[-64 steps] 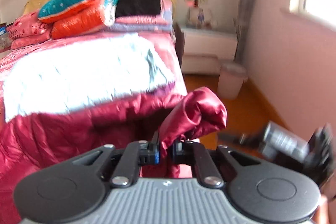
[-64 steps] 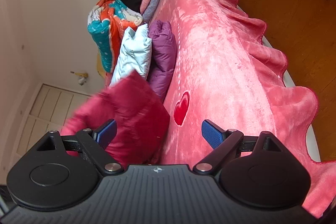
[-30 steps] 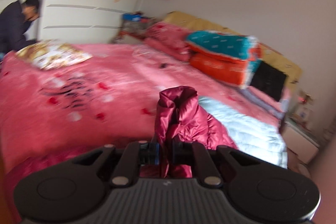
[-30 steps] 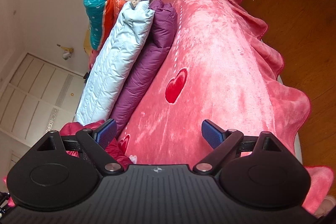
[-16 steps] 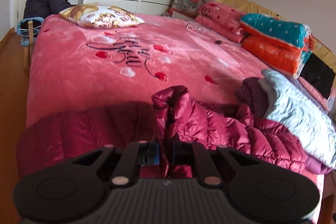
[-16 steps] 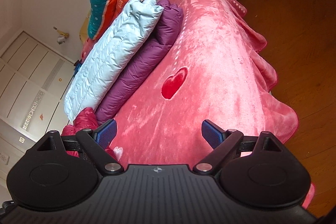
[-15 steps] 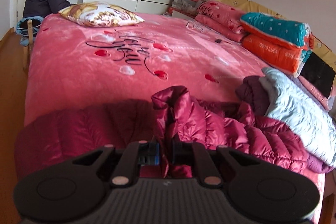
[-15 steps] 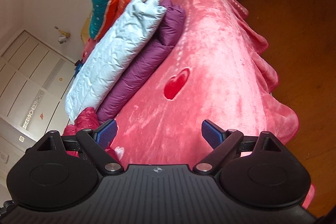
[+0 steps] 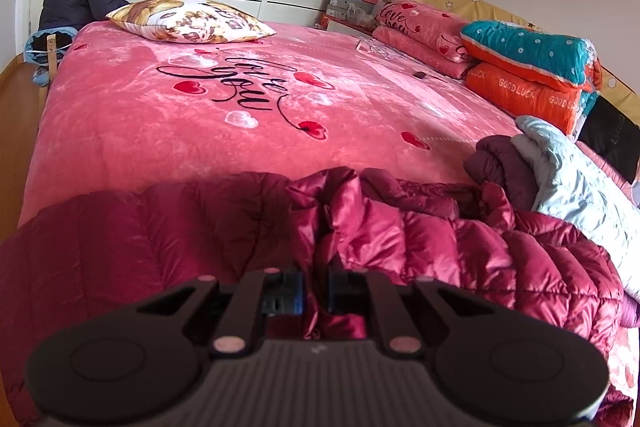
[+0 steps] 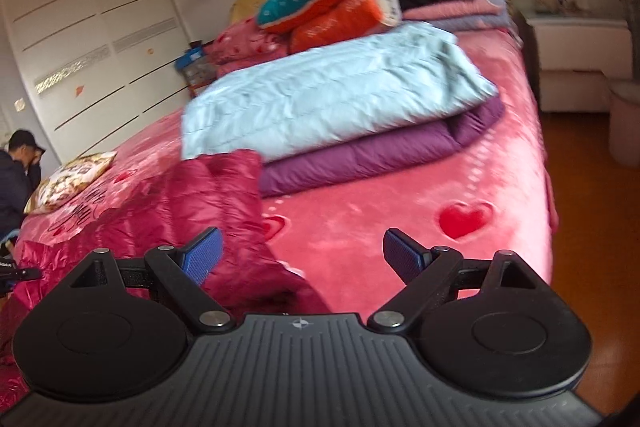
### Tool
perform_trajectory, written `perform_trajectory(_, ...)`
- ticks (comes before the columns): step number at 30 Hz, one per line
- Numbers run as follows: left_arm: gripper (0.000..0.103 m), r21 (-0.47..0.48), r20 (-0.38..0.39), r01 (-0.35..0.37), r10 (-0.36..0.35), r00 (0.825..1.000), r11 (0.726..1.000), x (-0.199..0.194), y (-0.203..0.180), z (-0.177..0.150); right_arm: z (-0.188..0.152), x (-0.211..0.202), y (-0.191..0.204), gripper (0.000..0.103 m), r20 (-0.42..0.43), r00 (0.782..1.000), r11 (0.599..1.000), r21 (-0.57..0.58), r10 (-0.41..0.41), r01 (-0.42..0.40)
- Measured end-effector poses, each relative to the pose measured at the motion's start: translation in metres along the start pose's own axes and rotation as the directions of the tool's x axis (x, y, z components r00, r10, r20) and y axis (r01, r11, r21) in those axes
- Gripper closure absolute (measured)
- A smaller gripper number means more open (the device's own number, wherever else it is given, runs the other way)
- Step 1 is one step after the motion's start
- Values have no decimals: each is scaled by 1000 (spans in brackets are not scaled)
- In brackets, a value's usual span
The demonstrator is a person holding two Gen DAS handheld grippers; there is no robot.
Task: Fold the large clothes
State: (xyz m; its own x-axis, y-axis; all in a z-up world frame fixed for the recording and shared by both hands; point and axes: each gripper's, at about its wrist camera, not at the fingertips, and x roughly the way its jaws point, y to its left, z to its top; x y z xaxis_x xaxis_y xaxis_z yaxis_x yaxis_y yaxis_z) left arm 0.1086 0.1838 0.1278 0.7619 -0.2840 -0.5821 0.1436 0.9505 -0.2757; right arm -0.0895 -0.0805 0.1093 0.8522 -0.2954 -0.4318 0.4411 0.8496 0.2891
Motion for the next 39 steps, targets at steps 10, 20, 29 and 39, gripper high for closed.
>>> perform_trajectory(10,92,-27,5,-38,38,999,999,11,20,3,14,86,86,3,-32,999,983,-182,5,-11)
perform_trajectory(20,89,-43,-40,-62,60,997,997,25,35,1,4,174,119,7,-104,991,961,-273,-83,52)
perform_trajectory(29,85,-48,-59,-56,53,997,997,33,38,0,-25,221,126,3,-141,979,944,-315,-146,95)
perform_trajectory(39,80,-16,-45,-71,70,997,997,34,36,0,-46,224,134,0,-104,982,930,-350,-157,112)
